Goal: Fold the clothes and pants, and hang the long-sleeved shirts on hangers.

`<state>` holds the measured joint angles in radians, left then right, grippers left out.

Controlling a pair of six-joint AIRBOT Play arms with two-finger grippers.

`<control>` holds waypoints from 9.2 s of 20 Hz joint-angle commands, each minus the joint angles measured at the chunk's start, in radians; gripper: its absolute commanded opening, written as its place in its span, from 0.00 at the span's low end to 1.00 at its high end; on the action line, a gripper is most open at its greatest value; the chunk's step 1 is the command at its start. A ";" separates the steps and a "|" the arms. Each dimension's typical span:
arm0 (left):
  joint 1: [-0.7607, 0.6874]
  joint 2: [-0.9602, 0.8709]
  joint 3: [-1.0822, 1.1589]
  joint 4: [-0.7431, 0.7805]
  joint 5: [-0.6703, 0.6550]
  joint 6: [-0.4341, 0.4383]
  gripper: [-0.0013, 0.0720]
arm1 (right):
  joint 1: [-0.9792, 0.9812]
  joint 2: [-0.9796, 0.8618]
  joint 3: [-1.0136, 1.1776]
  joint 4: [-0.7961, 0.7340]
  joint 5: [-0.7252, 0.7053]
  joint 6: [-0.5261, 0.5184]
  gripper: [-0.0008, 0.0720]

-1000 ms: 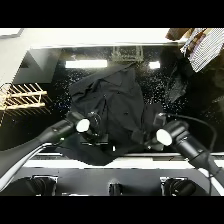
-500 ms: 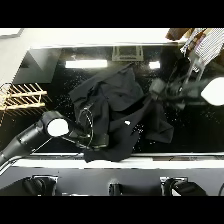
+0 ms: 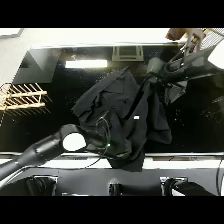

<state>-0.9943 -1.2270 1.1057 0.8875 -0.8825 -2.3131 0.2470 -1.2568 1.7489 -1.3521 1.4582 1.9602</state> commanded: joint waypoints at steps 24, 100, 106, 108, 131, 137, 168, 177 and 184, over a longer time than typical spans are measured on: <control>0.492 -0.192 0.176 0.301 -0.083 1.014 0.76 | -0.106 0.205 -0.406 -0.286 0.260 0.030 0.87; 0.899 0.392 0.560 0.121 0.140 0.667 0.04 | -0.080 0.149 0.402 0.222 -0.376 -0.207 0.06; 0.909 0.367 0.534 0.214 -0.315 0.440 0.04 | -0.079 0.153 0.300 0.248 -0.205 -0.177 0.06; 0.900 0.339 0.483 0.214 -0.389 0.402 0.04 | -0.079 0.153 0.223 0.235 -0.096 -0.161 0.06; 0.544 0.325 -0.031 0.651 -0.141 -0.084 0.04 | 0.493 0.399 -0.589 -0.650 -0.214 0.623 0.06; 0.583 0.314 -0.029 0.679 0.000 -0.084 0.04 | 0.493 0.343 -0.522 -0.706 -0.212 0.625 0.06; 2.050 -0.148 0.219 0.540 -0.211 1.089 0.98 | 0.493 0.235 -0.522 -0.617 -0.219 0.560 0.06; 2.060 -0.322 0.219 0.411 -0.072 1.297 0.97 | 0.493 0.235 -0.522 -0.618 -0.208 0.565 0.06; 2.057 -0.395 0.219 0.368 -0.014 1.367 0.97 | 0.493 0.235 -0.522 -0.620 -0.169 0.565 0.06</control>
<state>1.0634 -1.5982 1.3239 1.2724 -0.9367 -0.9840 0.7391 -1.0206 1.2259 -1.9709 1.2724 2.5259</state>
